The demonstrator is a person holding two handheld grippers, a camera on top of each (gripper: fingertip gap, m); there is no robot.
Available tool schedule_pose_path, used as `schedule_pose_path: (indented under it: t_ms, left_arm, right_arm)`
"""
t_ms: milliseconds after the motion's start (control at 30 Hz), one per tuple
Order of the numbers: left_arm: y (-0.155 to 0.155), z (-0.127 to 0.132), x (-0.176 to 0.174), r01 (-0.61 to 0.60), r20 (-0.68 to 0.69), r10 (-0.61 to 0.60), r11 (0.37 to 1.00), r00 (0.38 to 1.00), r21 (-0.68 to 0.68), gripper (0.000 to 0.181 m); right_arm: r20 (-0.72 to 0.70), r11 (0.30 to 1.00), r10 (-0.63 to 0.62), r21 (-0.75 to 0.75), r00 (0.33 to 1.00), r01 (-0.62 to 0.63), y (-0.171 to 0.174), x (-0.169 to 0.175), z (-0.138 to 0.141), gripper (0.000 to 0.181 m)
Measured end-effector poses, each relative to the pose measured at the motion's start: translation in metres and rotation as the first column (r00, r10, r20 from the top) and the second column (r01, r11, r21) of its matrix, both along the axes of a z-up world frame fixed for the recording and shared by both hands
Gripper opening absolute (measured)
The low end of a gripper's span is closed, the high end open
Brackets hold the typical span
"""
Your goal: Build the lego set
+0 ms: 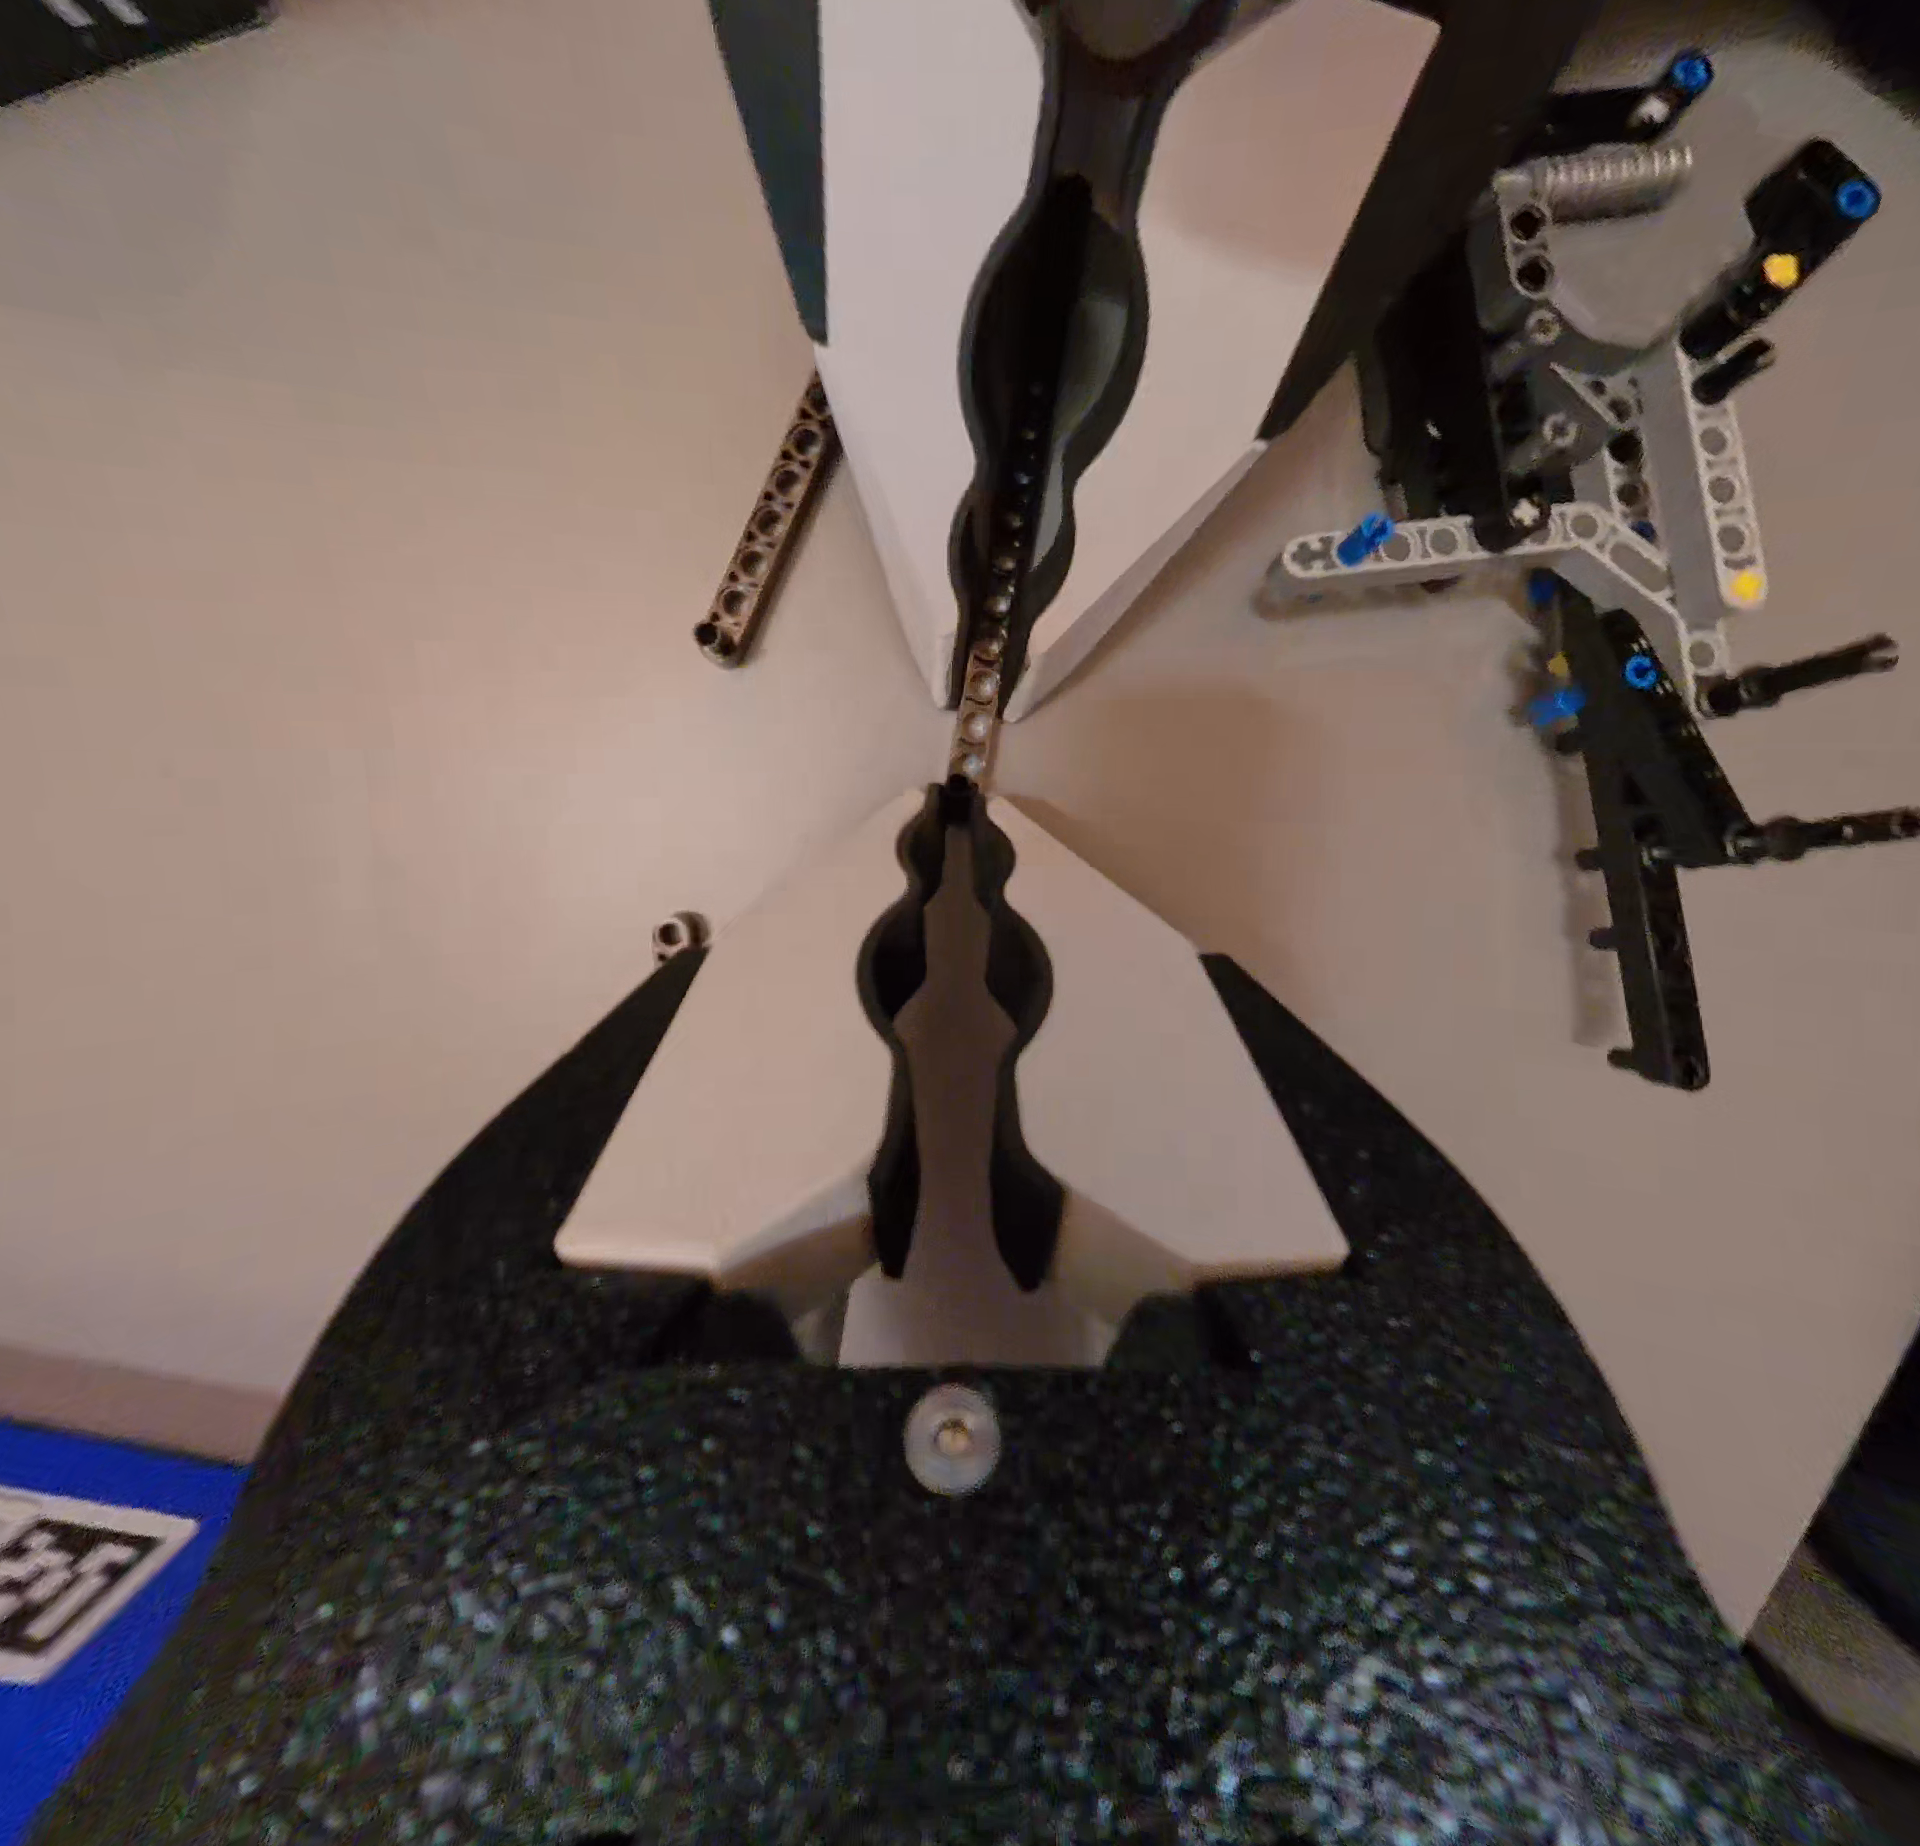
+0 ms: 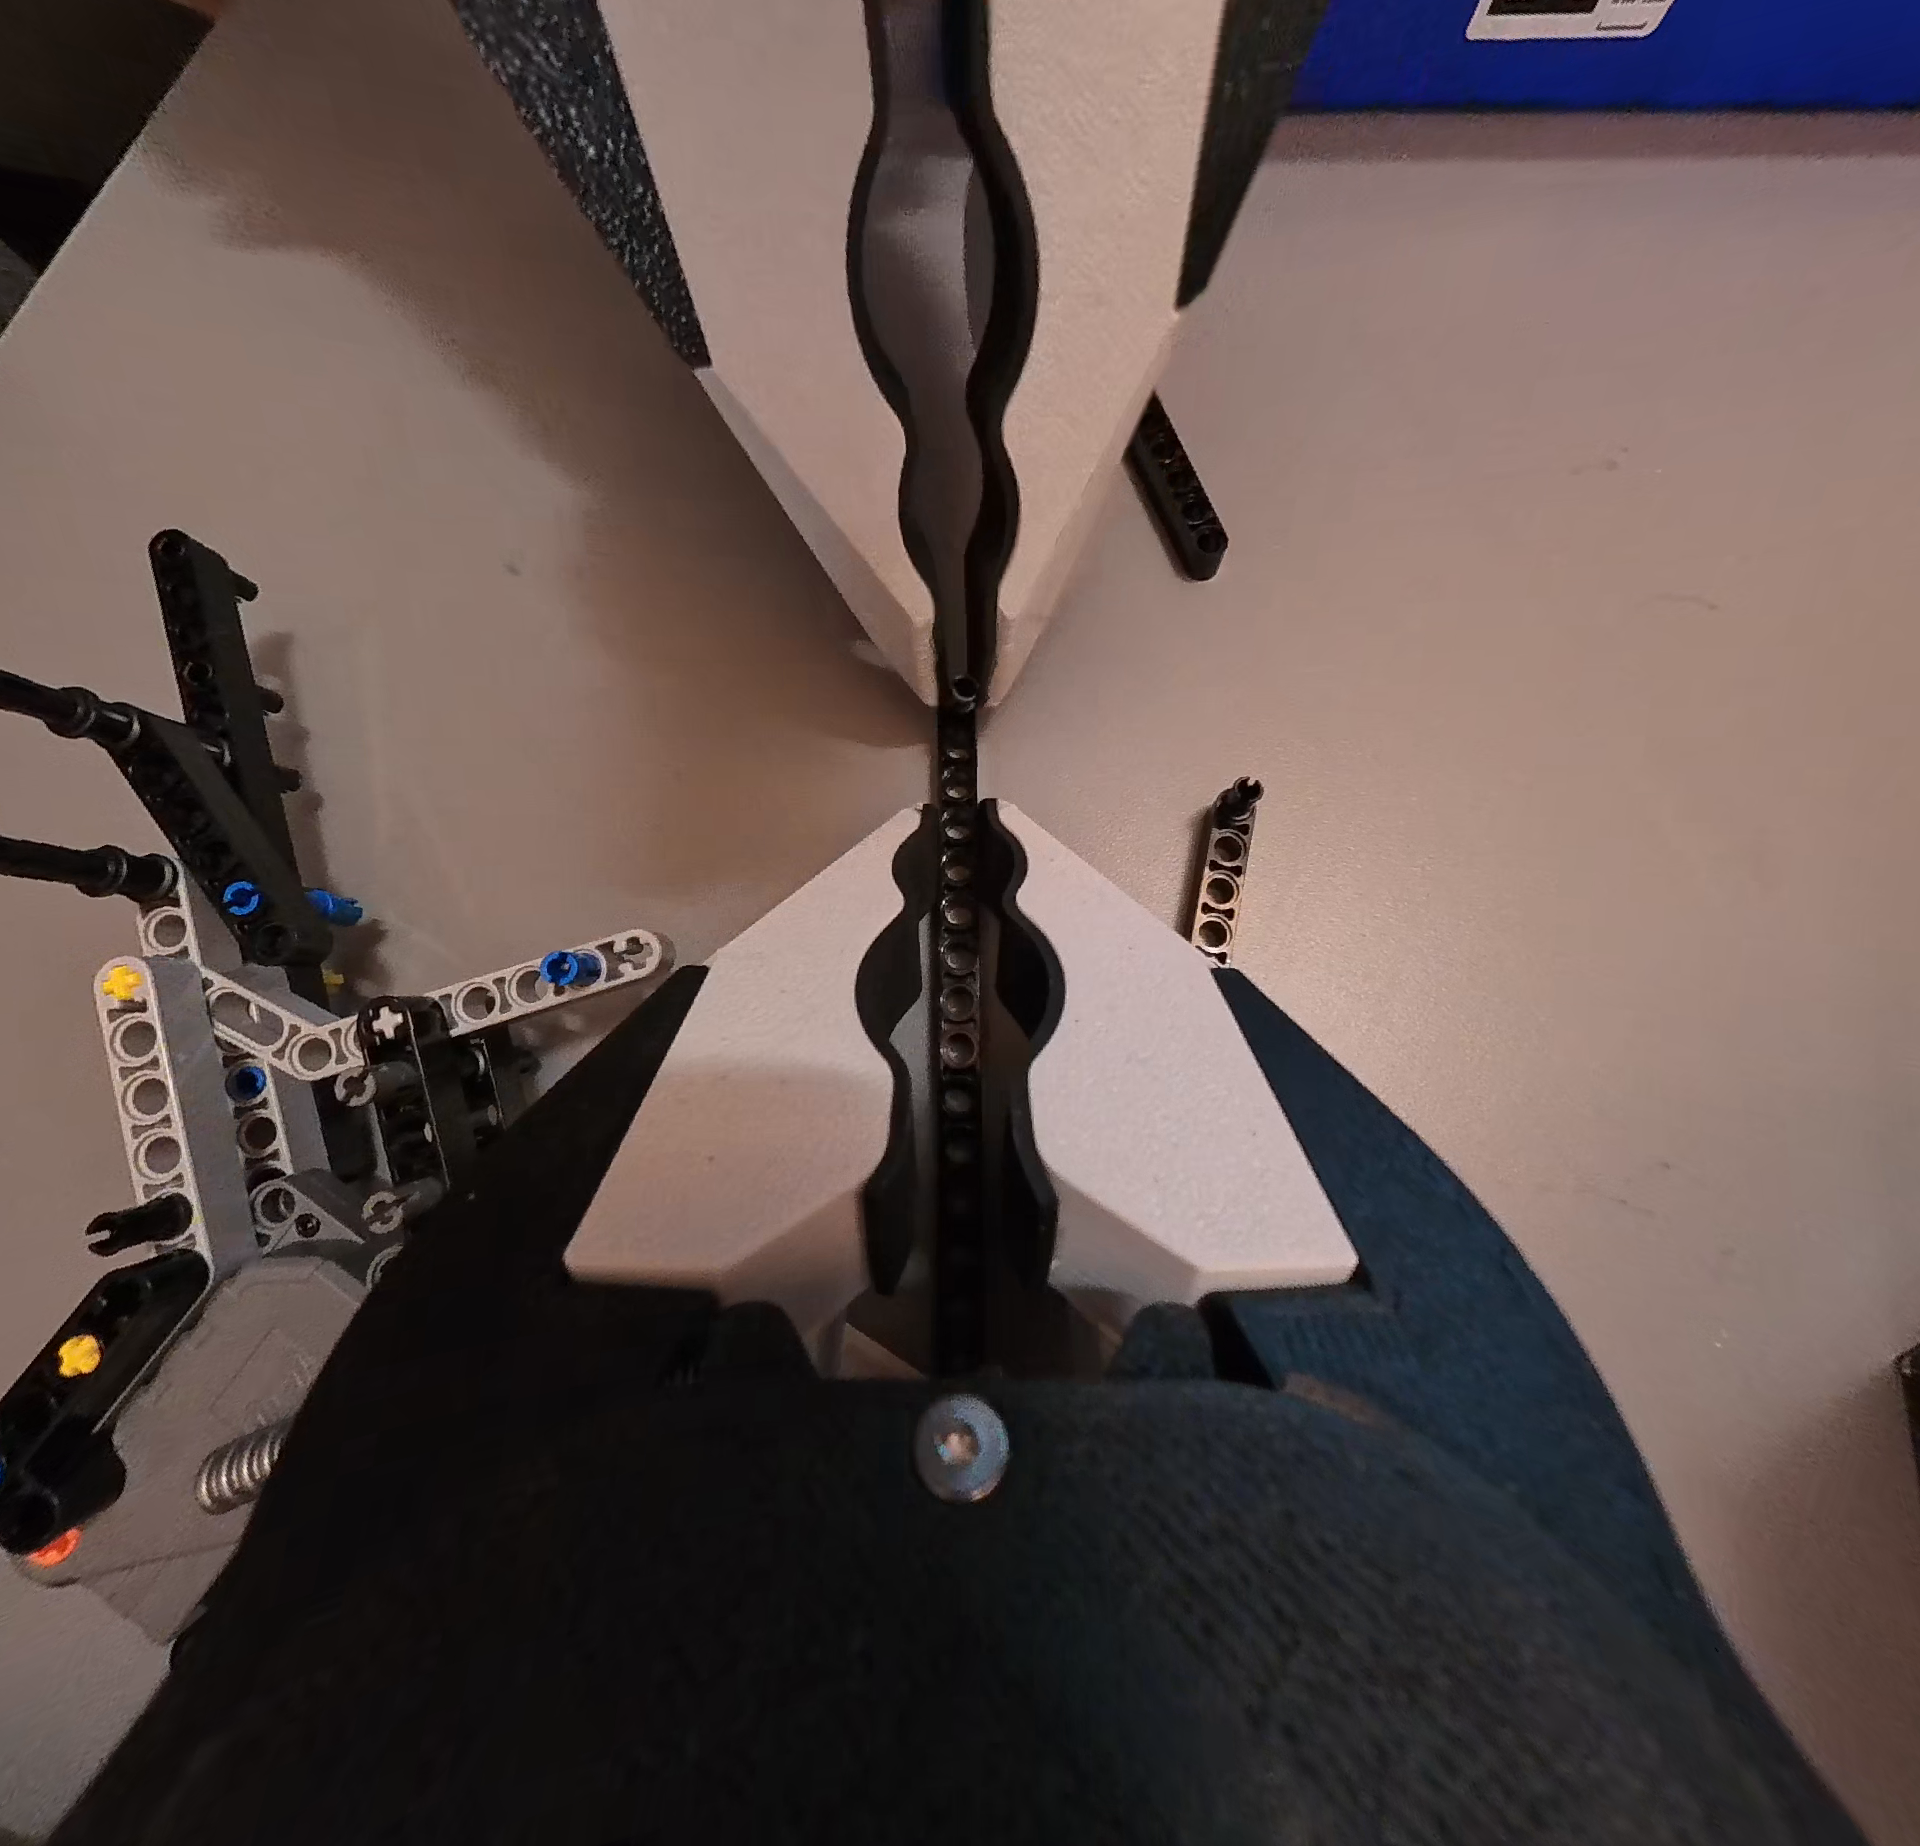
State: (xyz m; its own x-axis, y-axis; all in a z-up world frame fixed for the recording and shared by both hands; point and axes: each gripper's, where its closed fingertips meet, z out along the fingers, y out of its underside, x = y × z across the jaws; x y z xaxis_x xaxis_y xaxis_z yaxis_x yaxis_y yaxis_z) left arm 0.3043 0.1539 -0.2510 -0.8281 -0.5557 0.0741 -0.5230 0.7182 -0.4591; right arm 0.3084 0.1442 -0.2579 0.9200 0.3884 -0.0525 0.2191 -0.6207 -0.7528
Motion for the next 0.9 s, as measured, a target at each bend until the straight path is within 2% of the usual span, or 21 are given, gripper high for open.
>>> schedule_pose_path:
  t_ms: [33, 233, 333, 400, 567, 600, 700, 833, 900]
  left_arm:
    - [0.0, 0.0001, 0.0003, -0.034, 0.016, 0.034, 0.999, 0.999, -0.011, 0.002]
    - [0.0002, 0.0008, 0.0008, -0.178, 0.191, 0.198, 0.977, 0.961, -0.118, 0.002]
    - [0.0, 0.0006, 0.0014, -0.202, 0.237, 0.235, 0.967, 0.943, -0.155, 0.002]
    - [-0.0005, 0.0005, 0.0021, -0.228, 0.228, 0.272, 0.953, 0.935, -0.201, 0.002]
    - [0.0005, -0.0012, 0.0004, -0.345, 0.079, 0.407, 0.849, 0.91, -0.401, 0.002]
    - [0.0006, -0.0011, 0.0004, -0.351, 0.075, 0.413, 0.845, 0.908, -0.404, 0.002]
    - [0.001, -0.0015, 0.0012, -0.311, 0.17, 0.383, 0.888, 0.908, -0.338, 0.002]
    - [0.0011, -0.0021, 0.0014, -0.302, 0.161, 0.369, 0.893, 0.915, -0.333, 0.002]
    - [0.0014, -0.0027, 0.0011, -0.268, 0.213, 0.326, 0.927, 0.921, -0.262, 0.002]
  right_arm:
    - [0.0, 1.0, 0.0, 0.0, 1.0, 0.0, 0.0, 0.0, 0.0, 0.005]
    - [-0.002, 1.0, 0.0, -0.001, 1.0, 0.0, -0.0001, 0.0001, 0.0, 0.006]
    - [-0.001, 1.0, 0.0, -0.001, 1.0, 0.0, -0.0002, 0.0, 0.0, 0.005]
    - [-0.001, 1.0, 0.0, -0.001, 1.0, 0.0, -0.0002, 0.0, 0.0, 0.005]
    - [-0.002, 1.0, 0.0, 0.0, 1.0, 0.0, -0.0001, -0.0001, -0.0001, 0.005]
    - [-0.002, 1.0, 0.001, 0.0, 1.0, -0.001, -0.0001, -0.0002, -0.0001, 0.005]
    - [-0.003, 1.0, 0.0, -0.001, 1.0, 0.0, -0.0002, -0.0001, -0.0001, 0.005]
    - [-0.001, 1.0, 0.0, 0.0, 1.0, 0.0, -0.0002, 0.0, -0.0001, 0.005]
    - [-0.001, 1.0, 0.0, 0.0, 1.0, 0.0, -0.0002, -0.0001, -0.0001, 0.005]
